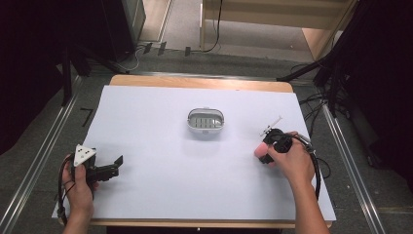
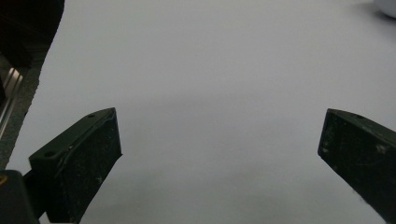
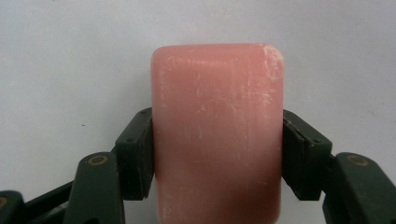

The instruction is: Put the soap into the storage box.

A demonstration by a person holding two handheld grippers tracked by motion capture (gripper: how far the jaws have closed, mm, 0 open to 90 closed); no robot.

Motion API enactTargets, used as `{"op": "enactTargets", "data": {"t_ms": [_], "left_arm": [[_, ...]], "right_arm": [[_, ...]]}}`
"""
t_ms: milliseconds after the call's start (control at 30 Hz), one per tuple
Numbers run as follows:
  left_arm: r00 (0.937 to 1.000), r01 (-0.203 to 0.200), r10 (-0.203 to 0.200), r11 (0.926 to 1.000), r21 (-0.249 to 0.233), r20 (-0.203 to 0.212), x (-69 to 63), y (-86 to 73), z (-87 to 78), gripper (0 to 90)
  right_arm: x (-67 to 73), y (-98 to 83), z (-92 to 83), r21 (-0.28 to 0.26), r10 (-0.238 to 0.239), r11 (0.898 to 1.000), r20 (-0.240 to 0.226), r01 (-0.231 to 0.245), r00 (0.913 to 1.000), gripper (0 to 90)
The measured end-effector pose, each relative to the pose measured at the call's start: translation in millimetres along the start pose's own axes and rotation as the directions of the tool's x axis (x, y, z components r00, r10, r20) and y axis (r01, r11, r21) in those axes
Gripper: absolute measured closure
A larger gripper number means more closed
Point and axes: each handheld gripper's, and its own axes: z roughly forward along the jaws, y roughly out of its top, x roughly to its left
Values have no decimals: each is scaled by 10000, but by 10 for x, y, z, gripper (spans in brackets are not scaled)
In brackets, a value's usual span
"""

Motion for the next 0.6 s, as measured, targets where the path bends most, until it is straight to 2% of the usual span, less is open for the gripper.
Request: {"op": "enactTargets", "data": {"t_ms": [300,600], "left_arm": [[10000,1,-1,10000,2,3,0,0,0,0],[10000,10,-10,10000,-14,25,1,0,1,0]], "right_arm": [[16,37,-27,-164,-314,9994,-58,313,9995,388],[72,157,-80,-240,-890,9958,-260,884,9957,389]]}}
